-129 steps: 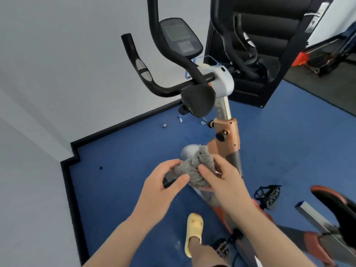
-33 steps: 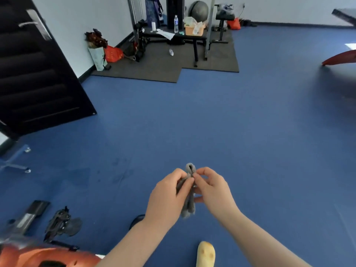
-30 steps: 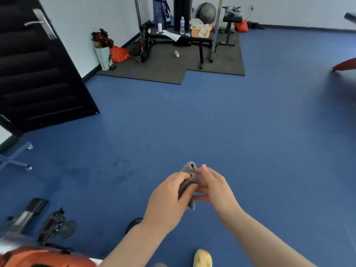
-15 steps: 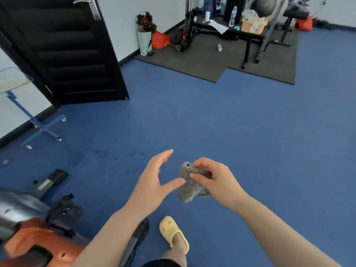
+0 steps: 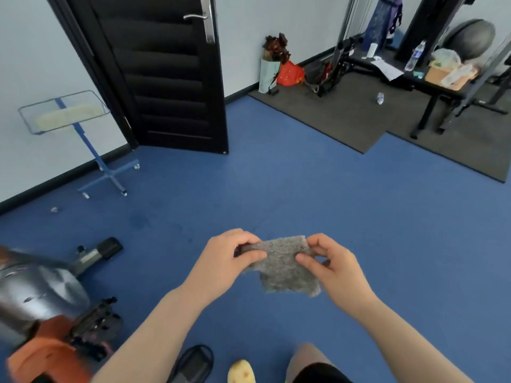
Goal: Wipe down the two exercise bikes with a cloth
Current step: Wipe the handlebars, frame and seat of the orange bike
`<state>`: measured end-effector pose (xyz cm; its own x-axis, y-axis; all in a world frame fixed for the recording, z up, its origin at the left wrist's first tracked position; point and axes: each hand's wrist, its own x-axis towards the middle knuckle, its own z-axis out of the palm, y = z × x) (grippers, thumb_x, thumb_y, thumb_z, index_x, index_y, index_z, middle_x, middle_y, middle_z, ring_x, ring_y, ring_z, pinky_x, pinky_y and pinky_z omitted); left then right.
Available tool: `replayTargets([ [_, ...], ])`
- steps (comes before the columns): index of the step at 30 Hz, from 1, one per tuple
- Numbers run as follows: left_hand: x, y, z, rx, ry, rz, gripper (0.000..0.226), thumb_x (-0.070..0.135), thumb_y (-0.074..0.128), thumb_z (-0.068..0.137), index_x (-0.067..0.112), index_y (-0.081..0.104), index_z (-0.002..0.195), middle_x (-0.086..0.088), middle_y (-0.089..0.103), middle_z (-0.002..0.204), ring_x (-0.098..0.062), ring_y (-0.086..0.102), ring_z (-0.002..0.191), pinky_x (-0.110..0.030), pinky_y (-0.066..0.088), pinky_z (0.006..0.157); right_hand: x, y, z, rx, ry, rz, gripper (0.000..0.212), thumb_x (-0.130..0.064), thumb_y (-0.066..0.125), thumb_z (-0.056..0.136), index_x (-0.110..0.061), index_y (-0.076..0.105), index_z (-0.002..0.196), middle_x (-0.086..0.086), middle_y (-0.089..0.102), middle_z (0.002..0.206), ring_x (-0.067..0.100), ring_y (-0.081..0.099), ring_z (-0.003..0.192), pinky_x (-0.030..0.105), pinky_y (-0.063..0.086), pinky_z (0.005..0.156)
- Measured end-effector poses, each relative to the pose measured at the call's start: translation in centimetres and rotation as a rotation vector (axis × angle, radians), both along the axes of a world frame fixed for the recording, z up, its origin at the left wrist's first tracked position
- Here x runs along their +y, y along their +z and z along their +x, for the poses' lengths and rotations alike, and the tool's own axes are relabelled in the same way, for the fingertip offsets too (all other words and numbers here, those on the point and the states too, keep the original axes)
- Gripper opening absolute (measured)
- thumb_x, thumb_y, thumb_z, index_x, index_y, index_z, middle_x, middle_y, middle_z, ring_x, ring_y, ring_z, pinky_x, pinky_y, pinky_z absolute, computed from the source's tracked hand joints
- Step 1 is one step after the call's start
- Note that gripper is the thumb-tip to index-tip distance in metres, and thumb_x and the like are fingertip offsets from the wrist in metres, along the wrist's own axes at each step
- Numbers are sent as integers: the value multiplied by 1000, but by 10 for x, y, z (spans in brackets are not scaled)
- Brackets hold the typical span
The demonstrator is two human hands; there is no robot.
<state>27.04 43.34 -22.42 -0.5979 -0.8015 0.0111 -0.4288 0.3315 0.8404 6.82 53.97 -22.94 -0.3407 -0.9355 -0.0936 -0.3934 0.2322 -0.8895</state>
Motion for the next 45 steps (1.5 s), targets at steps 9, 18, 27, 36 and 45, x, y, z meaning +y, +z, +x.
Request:
replayTargets([
  [9, -81, 6, -29, -287, 15, -366, 18, 33, 57, 98, 21, 71, 102, 8, 58, 91, -9, 44, 82, -24, 37, 76, -143, 9, -19, 414, 568, -83, 45, -34, 77, 80, -32, 62, 122, -21, 58, 124, -3, 45, 119, 17, 34, 102],
  [18, -133, -3, -39, -322, 441, -274, 16, 41, 59, 95, 28, 66, 103, 20, 54, 88, -1, 46, 84, -17, 33, 80, -268, 11, -36, 602, 871, -39, 18, -48, 59, 91, -31, 53, 89, -11, 53, 62, 10, 50, 62, 24, 37, 58],
  [27, -105, -44, 45, -278, 997, 27, 17, 37, 62, 93, 35, 64, 110, 29, 61, 97, 13, 54, 99, -10, 41, 88, -345, -11, 35, 736, 1136, -75, 12, -42, 48, 98, -31, 53, 98, -8, 64, 80, 14, 57, 76, 27, 42, 66],
  [36, -149, -46, 138, -271, 1109, 68, 15, 32, 63, 94, 45, 59, 99, 29, 61, 94, 12, 55, 97, -13, 42, 88, -410, -15, 161, 739, 1325, -188, 9, -39, 50, 97, -33, 57, 99, -14, 65, 88, 9, 55, 81, 26, 42, 68],
  [45, -225, -35, 218, -345, 1035, 22, 18, 33, 58, 96, 32, 67, 112, 21, 64, 105, 4, 55, 101, -18, 42, 91, -477, -10, 256, 785, 1357, -334, 15, -40, 43, 100, -35, 56, 105, -14, 62, 96, 8, 54, 91, 27, 43, 69],
])
